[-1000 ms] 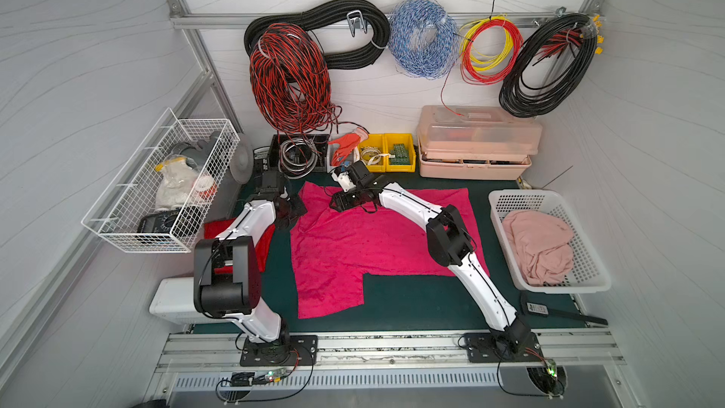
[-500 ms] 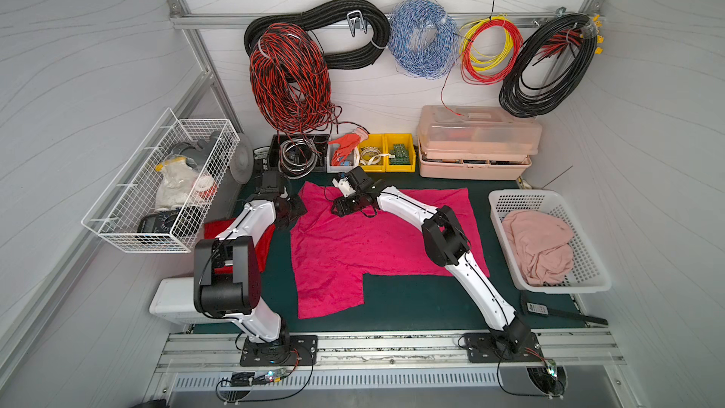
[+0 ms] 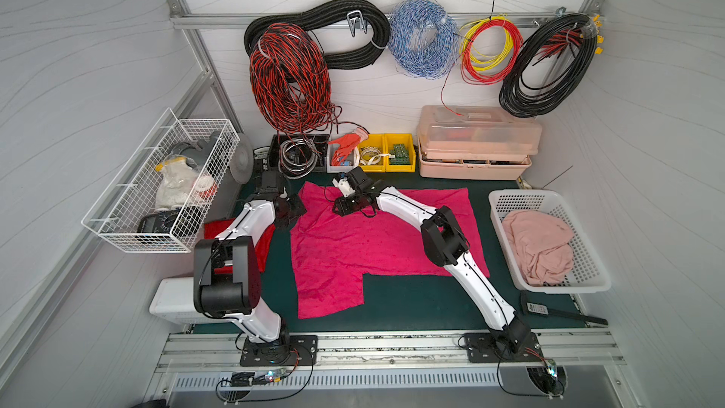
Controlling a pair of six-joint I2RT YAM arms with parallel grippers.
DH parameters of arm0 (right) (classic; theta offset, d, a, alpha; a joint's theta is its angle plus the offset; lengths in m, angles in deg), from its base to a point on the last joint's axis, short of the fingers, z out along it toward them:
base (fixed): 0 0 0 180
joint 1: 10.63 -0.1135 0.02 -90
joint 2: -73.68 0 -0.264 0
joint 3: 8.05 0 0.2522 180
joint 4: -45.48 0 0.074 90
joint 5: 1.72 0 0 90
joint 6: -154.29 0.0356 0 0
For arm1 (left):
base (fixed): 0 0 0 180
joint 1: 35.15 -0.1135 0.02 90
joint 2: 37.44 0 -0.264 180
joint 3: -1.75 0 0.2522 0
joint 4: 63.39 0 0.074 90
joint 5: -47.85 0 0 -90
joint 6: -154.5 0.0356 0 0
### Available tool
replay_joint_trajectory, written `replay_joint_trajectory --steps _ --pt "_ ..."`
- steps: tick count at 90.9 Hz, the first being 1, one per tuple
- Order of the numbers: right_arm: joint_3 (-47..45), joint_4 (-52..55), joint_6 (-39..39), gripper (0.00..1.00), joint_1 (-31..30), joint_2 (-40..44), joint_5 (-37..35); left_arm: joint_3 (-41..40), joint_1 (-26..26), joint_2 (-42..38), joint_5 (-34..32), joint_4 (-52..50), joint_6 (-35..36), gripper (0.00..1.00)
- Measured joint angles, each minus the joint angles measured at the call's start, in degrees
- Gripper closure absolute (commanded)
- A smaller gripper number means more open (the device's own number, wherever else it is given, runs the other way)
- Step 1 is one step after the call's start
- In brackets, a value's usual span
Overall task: Fold and stack t-shirts
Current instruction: Smooth out the T-shirt at the center of the board.
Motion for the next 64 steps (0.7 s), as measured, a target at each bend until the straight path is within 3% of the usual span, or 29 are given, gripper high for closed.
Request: replay_joint_trajectory --steps 22,42,64 --pt "0.37 0.57 -0.33 0.88 -0.02 -0.24 -1.18 0.00 -0.04 0.00 0.00 0.00 -0.02 0.49" --pt "-1.66 -0.50 -0.50 0.88 -0.02 0.52 -1.42 0.00 -0.04 0.02 0.02 0.00 -0.02 0.49" --pt "-11.82 -1.01 -2.51 0.86 -0.15 7.34 -2.71 0.00 -0.04 0.39 0.09 -0.04 -0.04 0.49"
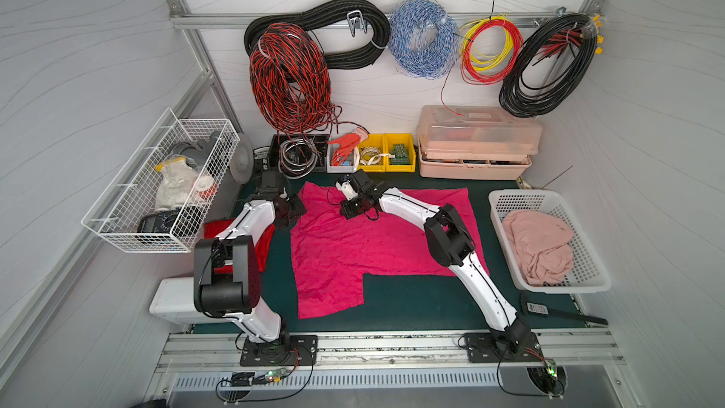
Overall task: Fold and stack t-shirts
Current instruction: Smooth out the T-shirt at the center of the board.
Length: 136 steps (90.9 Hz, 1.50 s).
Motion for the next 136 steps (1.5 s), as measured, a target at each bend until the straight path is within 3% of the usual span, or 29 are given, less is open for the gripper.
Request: replay_joint_trajectory --steps 30,49,83,97,119,136 --pt "-11.04 -0.28 -1.29 0.84 0.00 7.48 -0.74 0.00 0.00 0.35 0.37 -0.07 0.00 0.49" --pt "-16.35 -0.39 -1.16 0.65 -0.04 10.78 -0.83 0.02 0.17 1.75 0.79 -0.59 0.00 0.49" --pt "-24.41 -1.22 -1.22 0.68 -0.04 16.11 -2.12 0.39 0.50 2.60 0.74 -1.73 0.00 0.49" --pt "-15.58 1.20 -0.74 0.67 0.66 14.08 -0.35 0.68 0.55 2.95 0.55 -1.73 0.00 0.49" --pt "9.16 5.40 0.11 0.67 1.84 3.23 1.92 0.68 0.55 2.95 -0.09 -1.90 0.02 0.48" --pt "9.27 5.42 2.84 0.68 2.56 -1.20 8.00 0.68 0.55 2.95 -0.17 -2.10 0.07 0.48"
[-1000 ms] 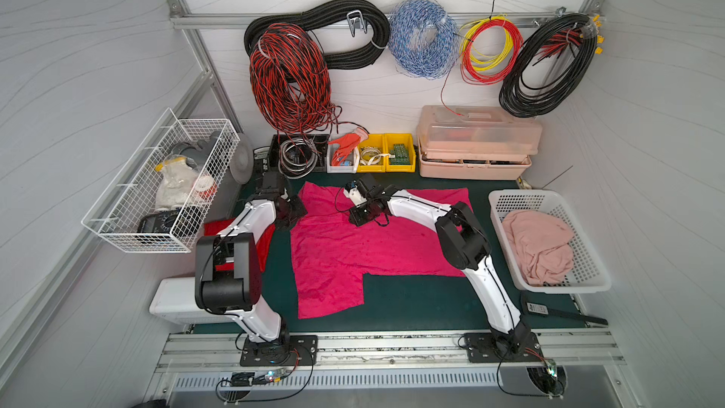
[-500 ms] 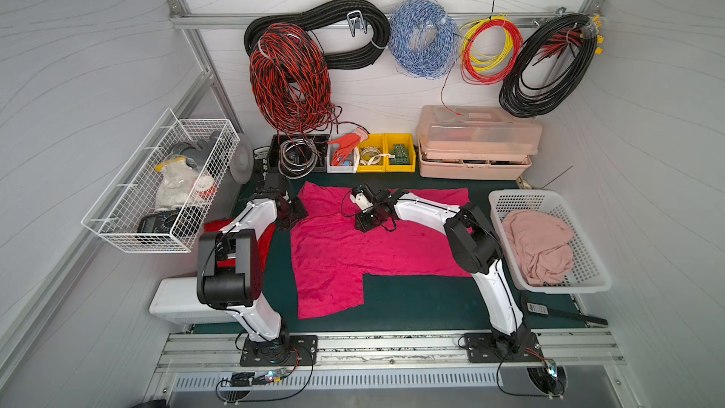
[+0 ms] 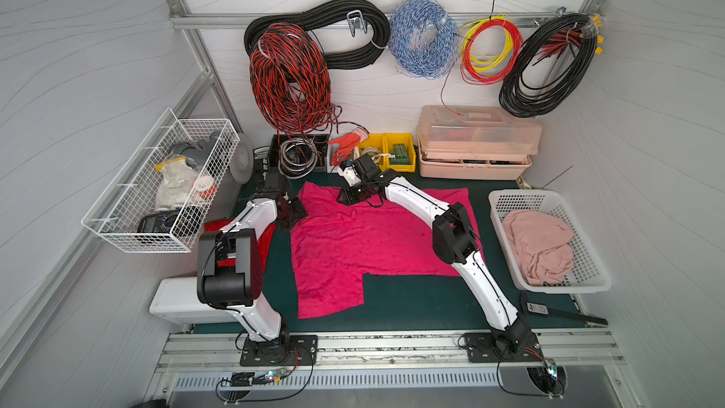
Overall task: Fold and stack t-shirts
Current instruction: Smooth out the T-shirt at the center of the board.
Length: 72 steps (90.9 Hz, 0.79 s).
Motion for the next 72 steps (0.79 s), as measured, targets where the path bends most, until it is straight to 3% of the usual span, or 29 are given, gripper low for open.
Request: replay_joint_trajectory --steps 47,72 --pt "-5.77 -5.07 6.93 0.68 1.14 -1.27 18.10 0.00 0.00 0.00 0.00 0.00 0.00 0.48" --pt "-29.27 -9.29 8.31 0.68 1.60 9.92 21.64 0.09 0.00 0.00 -0.15 -0.52 -0.04 0.48"
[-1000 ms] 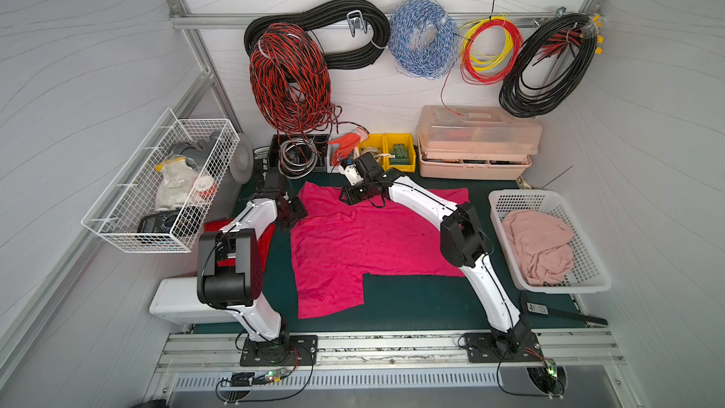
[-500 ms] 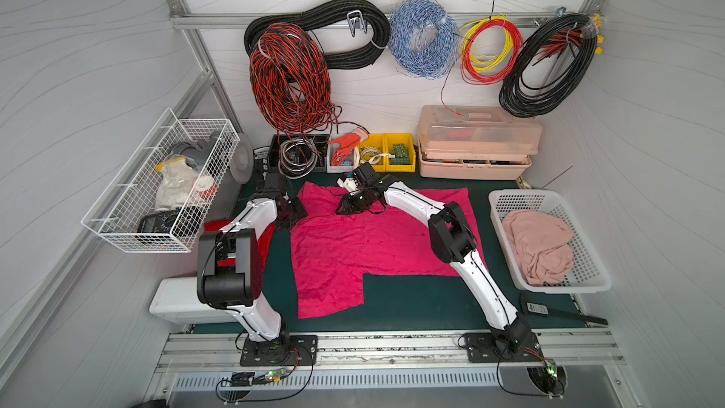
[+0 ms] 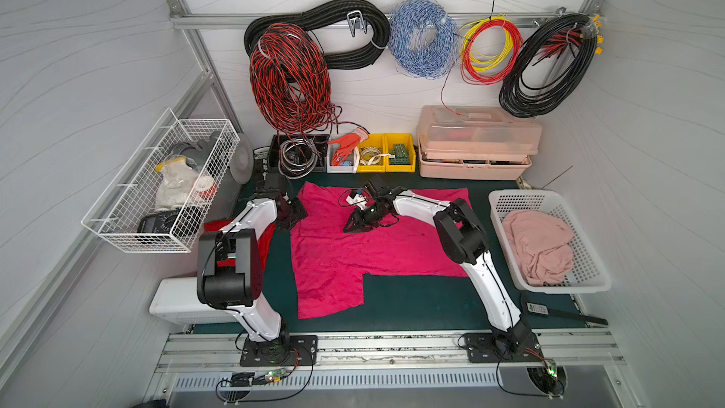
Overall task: Fold and stack t-shirts
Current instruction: Smooth out the T-shirt at the center of the board.
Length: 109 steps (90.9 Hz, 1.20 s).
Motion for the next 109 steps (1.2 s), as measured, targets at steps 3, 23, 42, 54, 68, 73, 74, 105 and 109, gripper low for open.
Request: replay_joint_trajectory --steps 3,23,42,54,68,73,74,105,109 --pt "-1.38 -0.02 0.00 0.68 0.15 1.49 -0.35 0.04 0.00 0.00 0.00 -0.07 0.00 0.48" --pt "1.64 -1.22 0.00 0.68 1.66 4.20 -1.01 3.91 0.00 0.13 0.20 -2.23 0.04 0.48" --pt "-1.31 -2.32 1.05 0.54 3.41 7.10 -5.88 6.38 0.96 0.70 1.49 -3.93 0.35 0.48" --pt "-15.45 0.02 1.92 0.41 4.52 18.69 -15.78 4.66 3.39 -3.61 1.44 -7.80 1.27 0.40" --pt "-32.30 3.72 4.15 0.33 5.66 41.94 -24.13 0.94 8.68 -19.52 0.57 -17.14 -0.98 0.36" --pt "-36.65 4.79 4.81 0.29 5.49 49.70 -25.44 -0.61 11.58 -25.57 -0.42 -20.28 -2.47 0.36" --pt "-37.42 4.85 5.01 0.28 5.44 51.10 -25.79 -1.11 12.50 -27.19 -0.44 -20.98 -3.15 0.36" --pt "-54.36 16.61 8.17 0.18 4.26 73.57 -29.31 -13.40 33.00 -48.48 -9.86 -41.90 -23.02 0.38" --pt "-54.05 17.75 8.20 0.18 4.28 74.84 -29.14 -14.29 34.97 -49.07 -11.56 -43.67 -25.75 0.38"
